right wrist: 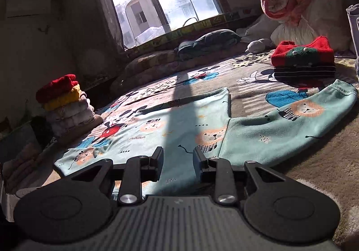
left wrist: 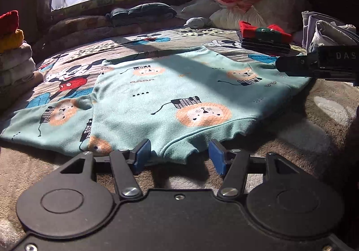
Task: Fold clothes
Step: 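Move the left gripper to the teal sleeve cuff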
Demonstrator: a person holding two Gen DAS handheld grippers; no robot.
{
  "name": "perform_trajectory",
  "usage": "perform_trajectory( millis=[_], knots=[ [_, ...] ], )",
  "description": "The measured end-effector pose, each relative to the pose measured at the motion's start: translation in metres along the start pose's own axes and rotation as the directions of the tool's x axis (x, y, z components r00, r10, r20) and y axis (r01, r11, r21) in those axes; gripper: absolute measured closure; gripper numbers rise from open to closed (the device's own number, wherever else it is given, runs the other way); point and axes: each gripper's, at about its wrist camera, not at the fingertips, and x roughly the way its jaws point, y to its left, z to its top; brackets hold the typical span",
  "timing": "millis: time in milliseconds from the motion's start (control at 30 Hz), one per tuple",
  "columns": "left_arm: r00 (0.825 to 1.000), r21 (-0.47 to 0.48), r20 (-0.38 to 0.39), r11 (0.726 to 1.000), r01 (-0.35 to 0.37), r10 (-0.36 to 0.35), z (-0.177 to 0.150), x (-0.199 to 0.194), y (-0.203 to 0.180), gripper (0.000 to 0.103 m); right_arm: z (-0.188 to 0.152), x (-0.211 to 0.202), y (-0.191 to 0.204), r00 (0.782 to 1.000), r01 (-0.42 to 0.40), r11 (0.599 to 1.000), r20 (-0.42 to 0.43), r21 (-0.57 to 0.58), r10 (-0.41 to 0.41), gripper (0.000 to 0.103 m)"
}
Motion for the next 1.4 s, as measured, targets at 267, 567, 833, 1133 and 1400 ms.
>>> perform_trajectory(
  millis=[267,567,833,1133,1400],
  knots=[
    [1.000,-0.113,-0.017,0.993,-0.023,0.021,0.004,-0.011,0.008,0.046,-0.018,0.022,-0.007,0.982,0.059,0.995,-0.173,-0.085,-0.073,0.074],
    [0.999,0.091,-0.023,0.995,0.036,-0.034,0.045,-0.003,-0.050,0.044,-0.010,-0.057,-0.114,0.999,0.025,0.796,0.023,0.605,-0.048,0.059],
    [0.991,0.436,-0.062,0.890,0.137,-0.121,0.056,0.032,-0.158,0.040,-0.020,-0.080,-0.173,0.986,0.017,0.656,0.097,0.755,-0.137,0.051],
    [0.982,0.544,-0.124,0.818,0.185,-0.140,0.068,0.069,-0.213,0.040,-0.014,-0.086,-0.205,0.971,-0.038,0.639,0.181,0.769,-0.159,0.047],
    [0.978,0.622,-0.149,0.755,0.209,-0.148,0.072,0.088,-0.241,0.040,-0.016,-0.085,-0.230,0.951,-0.071,0.553,0.224,0.830,-0.215,0.029]
  ],
)
